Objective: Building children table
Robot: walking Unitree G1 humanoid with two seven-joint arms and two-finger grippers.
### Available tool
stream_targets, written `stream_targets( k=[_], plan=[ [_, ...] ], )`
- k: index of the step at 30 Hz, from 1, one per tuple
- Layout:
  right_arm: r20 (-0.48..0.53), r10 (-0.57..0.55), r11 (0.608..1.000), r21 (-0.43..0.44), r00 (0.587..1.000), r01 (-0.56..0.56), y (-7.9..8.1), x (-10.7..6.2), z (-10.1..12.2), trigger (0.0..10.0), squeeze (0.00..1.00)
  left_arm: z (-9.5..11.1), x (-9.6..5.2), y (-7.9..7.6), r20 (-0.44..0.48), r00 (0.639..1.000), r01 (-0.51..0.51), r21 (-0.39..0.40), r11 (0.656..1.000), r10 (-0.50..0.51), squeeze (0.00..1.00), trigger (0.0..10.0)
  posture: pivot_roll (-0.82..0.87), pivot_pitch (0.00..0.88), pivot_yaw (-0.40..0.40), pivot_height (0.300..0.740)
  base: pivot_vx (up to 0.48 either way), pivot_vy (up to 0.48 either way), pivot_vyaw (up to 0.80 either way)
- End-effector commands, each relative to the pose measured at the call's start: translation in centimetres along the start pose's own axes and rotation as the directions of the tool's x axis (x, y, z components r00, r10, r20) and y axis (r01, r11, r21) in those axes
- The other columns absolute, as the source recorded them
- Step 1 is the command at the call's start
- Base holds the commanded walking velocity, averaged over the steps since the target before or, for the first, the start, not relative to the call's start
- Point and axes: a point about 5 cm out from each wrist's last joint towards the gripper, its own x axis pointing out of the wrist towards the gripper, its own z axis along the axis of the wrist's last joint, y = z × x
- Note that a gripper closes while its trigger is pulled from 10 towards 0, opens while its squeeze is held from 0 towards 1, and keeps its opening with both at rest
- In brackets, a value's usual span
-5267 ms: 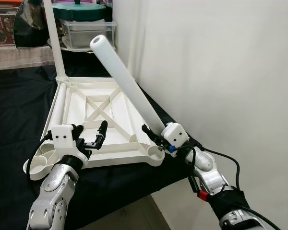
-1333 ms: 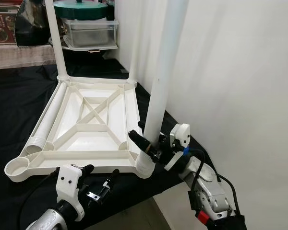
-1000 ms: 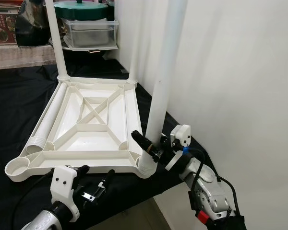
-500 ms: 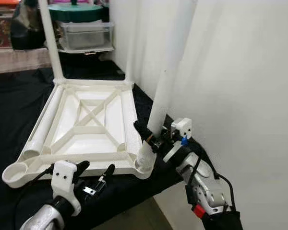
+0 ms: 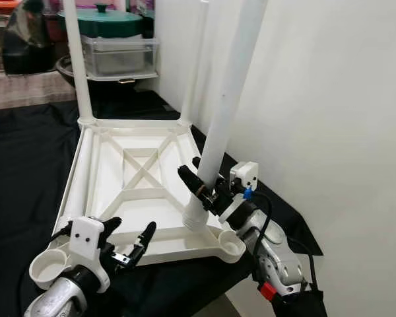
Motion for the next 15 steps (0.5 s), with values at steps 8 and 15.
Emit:
stream_targets(
  k=[8,15],
  plan=[
    [-0.007,0.012,1.000,-0.023,1.000,-0.012,-1.15,-0.84,0.86,0.0,0.00,-0.65,0.15,-0.84,-0.029,0.999,0.039,0.016,0.999,-0.039,0.00,10.0,0.12,0.000,-0.131,0.740,0.000,0.000,0.00],
    [-0.006,0.001,1.000,-0.030,1.000,-0.001,-1.50,-0.74,1.16,0.0,0.00,-0.73,0.71,-0.89,-0.031,0.999,0.038,0.033,0.999,-0.037,0.00,10.0,0.11,0.000,-0.130,0.740,0.000,0.000,0.00]
  ],
)
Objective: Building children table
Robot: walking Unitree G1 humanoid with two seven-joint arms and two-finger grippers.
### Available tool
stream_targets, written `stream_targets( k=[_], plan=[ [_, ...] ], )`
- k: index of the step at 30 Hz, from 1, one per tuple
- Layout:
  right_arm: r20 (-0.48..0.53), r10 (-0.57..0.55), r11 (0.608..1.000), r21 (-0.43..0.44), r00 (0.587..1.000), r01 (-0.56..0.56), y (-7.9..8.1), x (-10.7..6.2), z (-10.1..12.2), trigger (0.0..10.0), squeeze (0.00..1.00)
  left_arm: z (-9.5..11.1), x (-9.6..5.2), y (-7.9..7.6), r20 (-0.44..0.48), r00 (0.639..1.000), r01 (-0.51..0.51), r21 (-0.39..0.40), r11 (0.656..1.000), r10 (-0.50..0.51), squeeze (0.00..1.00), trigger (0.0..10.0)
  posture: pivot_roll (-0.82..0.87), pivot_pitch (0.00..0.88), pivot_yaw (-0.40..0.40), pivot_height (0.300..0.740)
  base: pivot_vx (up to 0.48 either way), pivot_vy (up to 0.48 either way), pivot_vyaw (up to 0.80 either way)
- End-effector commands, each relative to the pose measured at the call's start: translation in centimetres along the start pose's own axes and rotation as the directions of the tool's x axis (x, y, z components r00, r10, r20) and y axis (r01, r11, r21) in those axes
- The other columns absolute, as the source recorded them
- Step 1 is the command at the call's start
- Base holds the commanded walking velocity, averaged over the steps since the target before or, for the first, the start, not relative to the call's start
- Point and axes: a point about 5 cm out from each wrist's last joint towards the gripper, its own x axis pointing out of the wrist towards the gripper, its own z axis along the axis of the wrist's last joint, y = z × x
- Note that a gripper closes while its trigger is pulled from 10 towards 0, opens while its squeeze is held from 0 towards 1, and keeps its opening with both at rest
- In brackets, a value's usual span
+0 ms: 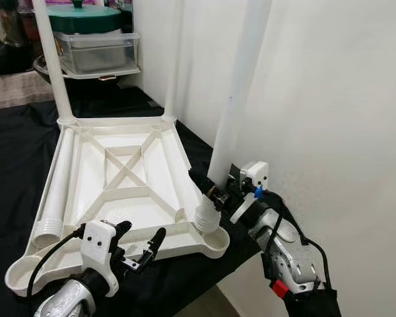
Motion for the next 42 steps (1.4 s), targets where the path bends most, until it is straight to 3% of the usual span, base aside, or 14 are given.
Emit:
stream_targets(
  k=[1,21,31,42],
  plan=[
    [0.019,0.005,1.000,0.002,1.000,-0.005,-0.1,0.2,0.6,0.0,0.00,-0.2,0.2,-0.2,-0.007,1.000,0.005,0.004,1.000,-0.005,0.00,10.0,0.11,0.000,-0.130,0.740,0.000,0.000,0.00],
    [0.029,0.034,0.999,0.004,0.999,-0.034,0.3,0.8,0.8,0.0,0.00,-0.2,0.2,-0.6,0.001,1.000,0.006,-0.006,1.000,-0.006,0.00,10.0,0.12,0.000,-0.143,0.740,0.000,-0.042,0.00],
    [0.038,0.043,0.999,0.012,0.998,-0.044,0.7,1.1,0.8,0.0,0.00,-0.3,0.2,-0.6,0.003,1.000,0.005,-0.018,1.000,-0.005,0.00,10.0,0.12,0.000,-0.139,0.740,0.000,-0.405,0.00],
    [0.038,0.057,0.998,0.009,0.998,-0.058,0.8,1.5,0.9,0.0,0.00,-0.4,0.1,-0.5,-0.001,1.000,-0.004,-0.020,1.000,0.004,0.00,10.0,0.12,0.000,-0.141,0.740,0.000,0.000,0.00]
  ],
)
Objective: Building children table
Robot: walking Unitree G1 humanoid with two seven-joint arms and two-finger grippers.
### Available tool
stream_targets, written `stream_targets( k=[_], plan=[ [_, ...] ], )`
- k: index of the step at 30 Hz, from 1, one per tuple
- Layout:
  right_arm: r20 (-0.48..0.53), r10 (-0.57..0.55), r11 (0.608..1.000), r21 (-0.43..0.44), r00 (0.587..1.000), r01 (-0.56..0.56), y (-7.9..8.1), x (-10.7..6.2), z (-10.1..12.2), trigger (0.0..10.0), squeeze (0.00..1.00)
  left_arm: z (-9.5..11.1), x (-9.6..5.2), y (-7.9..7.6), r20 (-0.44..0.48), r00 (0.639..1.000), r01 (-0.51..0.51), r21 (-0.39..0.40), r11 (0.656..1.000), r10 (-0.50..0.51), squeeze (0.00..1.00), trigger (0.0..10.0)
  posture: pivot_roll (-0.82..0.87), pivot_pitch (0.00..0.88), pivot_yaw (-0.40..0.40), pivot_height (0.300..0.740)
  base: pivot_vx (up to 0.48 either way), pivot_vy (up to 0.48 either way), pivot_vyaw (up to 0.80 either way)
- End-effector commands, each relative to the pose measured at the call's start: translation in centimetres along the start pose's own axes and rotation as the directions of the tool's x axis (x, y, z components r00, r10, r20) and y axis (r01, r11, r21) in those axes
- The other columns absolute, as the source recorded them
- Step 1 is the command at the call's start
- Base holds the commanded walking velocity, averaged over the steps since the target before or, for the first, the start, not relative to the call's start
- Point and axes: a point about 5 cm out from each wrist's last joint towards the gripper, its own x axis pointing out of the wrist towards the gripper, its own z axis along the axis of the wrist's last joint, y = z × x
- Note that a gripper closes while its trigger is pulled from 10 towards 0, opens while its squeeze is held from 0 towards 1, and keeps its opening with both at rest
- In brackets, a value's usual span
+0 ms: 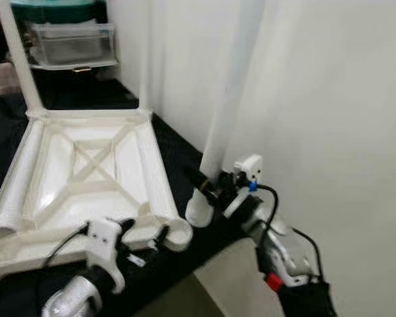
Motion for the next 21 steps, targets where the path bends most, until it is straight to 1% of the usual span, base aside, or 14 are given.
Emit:
stream_targets(
  k=[1,5,12,13,14,17,21],
  plan=[
    [0.011,0.008,1.000,-0.005,1.000,-0.008,-0.1,0.2,0.3,0.0,0.00,-0.1,-0.1,-0.1,-0.011,1.000,0.005,0.006,1.000,-0.005,0.00,10.0,0.12,0.000,-0.144,0.740,0.000,0.000,0.00],
    [0.011,0.011,1.000,-0.008,1.000,-0.011,-0.1,0.3,0.4,0.0,0.00,-0.2,-0.2,-0.1,-0.015,1.000,0.005,0.004,1.000,-0.005,0.00,10.0,0.12,0.000,-0.145,0.740,0.000,0.000,0.00],
    [0.021,0.032,0.999,-0.004,0.999,-0.032,0.3,0.8,0.5,0.0,0.00,-0.6,-1.0,-0.3,-0.045,0.998,0.037,-0.002,0.999,-0.037,0.00,10.0,0.12,0.000,-0.140,0.740,0.000,0.000,0.00],
    [0.033,0.049,0.999,0.003,0.998,-0.049,0.8,1.3,0.5,0.0,0.00,-0.7,-1.5,0.0,-0.060,0.997,0.041,0.008,0.999,-0.041,0.00,10.0,0.13,0.000,-0.139,0.740,0.000,0.000,0.00],
    [0.033,0.049,0.999,0.003,0.998,-0.049,0.8,1.3,0.5,0.0,0.00,-0.7,-1.5,0.0,-0.060,0.997,0.041,0.008,0.999,-0.041,0.00,10.0,0.13,0.000,-0.139,0.740,0.000,0.000,0.00],
    [0.044,0.071,0.997,0.007,0.997,-0.071,1.2,1.8,0.6,0.0,0.00,-0.7,-2.2,0.5,-0.080,0.996,0.045,0.016,0.999,-0.044,0.00,10.0,0.14,0.000,-0.140,0.740,0.000,0.000,0.00],
    [0.046,0.105,0.994,0.008,0.993,-0.105,1.7,2.3,0.4,0.0,0.00,-0.7,-3.0,0.8,-0.108,0.991,0.077,0.024,0.997,-0.074,0.00,10.0,0.15,0.000,-0.144,0.740,0.000,0.000,0.00]
  ],
)
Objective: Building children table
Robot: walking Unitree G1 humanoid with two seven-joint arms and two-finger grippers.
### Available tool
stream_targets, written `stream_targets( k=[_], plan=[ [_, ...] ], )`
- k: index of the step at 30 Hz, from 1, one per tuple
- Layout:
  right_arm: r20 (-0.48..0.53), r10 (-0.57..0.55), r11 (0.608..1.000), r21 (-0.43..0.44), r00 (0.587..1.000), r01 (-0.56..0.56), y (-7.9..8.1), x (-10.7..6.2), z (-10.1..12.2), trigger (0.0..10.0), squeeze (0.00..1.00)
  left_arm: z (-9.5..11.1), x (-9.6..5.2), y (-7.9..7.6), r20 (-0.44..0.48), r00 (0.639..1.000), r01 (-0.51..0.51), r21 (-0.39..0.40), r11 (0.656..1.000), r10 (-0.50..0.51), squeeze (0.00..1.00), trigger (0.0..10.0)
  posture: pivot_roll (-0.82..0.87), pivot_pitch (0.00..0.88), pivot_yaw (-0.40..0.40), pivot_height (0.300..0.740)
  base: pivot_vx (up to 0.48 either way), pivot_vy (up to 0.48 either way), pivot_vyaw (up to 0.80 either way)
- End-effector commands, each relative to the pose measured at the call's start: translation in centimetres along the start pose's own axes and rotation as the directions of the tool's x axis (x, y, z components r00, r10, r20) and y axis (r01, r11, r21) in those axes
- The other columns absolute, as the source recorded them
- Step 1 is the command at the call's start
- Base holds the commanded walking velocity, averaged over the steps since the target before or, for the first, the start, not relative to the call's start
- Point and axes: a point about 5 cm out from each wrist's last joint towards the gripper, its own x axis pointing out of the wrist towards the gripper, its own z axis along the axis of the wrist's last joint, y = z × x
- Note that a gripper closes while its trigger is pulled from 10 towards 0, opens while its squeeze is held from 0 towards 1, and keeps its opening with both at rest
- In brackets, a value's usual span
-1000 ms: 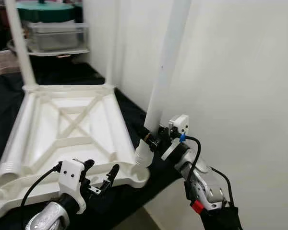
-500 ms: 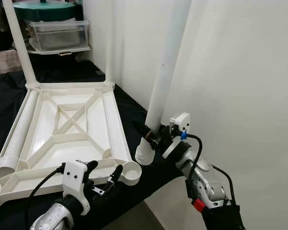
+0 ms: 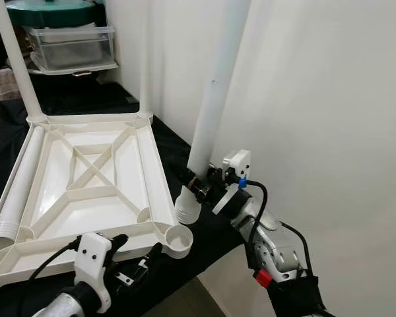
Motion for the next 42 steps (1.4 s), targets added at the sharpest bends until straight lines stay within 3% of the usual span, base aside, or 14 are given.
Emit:
stream_targets(
  k=[1,17,33,42],
  plan=[
    [0.009,0.036,0.999,-0.012,0.999,-0.036,0.2,0.4,0.1,0.0,0.00,0.0,-0.5,-0.1,-0.022,0.999,0.033,-0.008,0.999,-0.034,0.00,10.0,0.15,0.000,-0.144,0.740,0.000,0.000,0.00],
    [-0.066,0.086,0.996,0.017,0.994,-0.085,-0.3,-1.1,-2.0,0.0,0.00,-0.4,-1.9,-0.5,-0.078,0.992,0.100,-0.010,0.995,-0.101,0.00,10.0,0.18,0.000,-0.149,0.740,0.000,0.000,0.00],
    [-0.013,0.162,0.986,0.030,0.987,-0.162,1.0,-1.0,-2.5,0.0,0.00,-0.2,-2.1,0.2,-0.096,0.990,0.102,0.004,0.995,-0.101,0.00,10.0,0.19,0.000,-0.133,0.740,0.000,0.000,0.00],
    [-0.016,0.077,0.997,-0.007,0.997,-0.077,0.2,-0.6,-2.2,0.0,0.00,0.3,-1.3,0.5,-0.069,0.994,0.088,0.015,0.996,-0.087,0.00,10.0,0.18,0.000,-0.128,0.740,0.000,0.000,0.00]
  ],
)
